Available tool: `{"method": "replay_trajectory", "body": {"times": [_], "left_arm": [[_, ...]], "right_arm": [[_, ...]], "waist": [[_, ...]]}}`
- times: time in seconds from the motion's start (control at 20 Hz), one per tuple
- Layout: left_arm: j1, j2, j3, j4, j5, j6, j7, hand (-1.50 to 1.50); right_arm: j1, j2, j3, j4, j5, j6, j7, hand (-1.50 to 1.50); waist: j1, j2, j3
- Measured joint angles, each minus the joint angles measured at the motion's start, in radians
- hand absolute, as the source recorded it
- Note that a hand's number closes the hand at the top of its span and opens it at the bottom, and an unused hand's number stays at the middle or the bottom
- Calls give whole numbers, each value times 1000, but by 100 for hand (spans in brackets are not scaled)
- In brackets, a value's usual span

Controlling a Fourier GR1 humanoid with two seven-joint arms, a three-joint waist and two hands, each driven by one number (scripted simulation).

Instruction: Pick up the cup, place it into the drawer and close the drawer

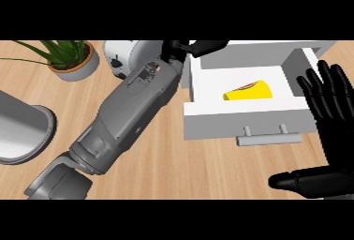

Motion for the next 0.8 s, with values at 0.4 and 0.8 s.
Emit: {"method": "replay_trajectory", "body": {"times": [0.4, 0.8], "left_arm": [[-45, 0, -133, 108, 81, 20, -35, 150], [-64, 0, -264, 171, 96, 73, -6, -150]], "right_arm": [[-36, -8, -3, 30, -18, 13, 1, -150], [-45, -2, 9, 32, -28, 26, -12, -150]], "waist": [[-26, 7, 0], [-55, 13, 1]]}}
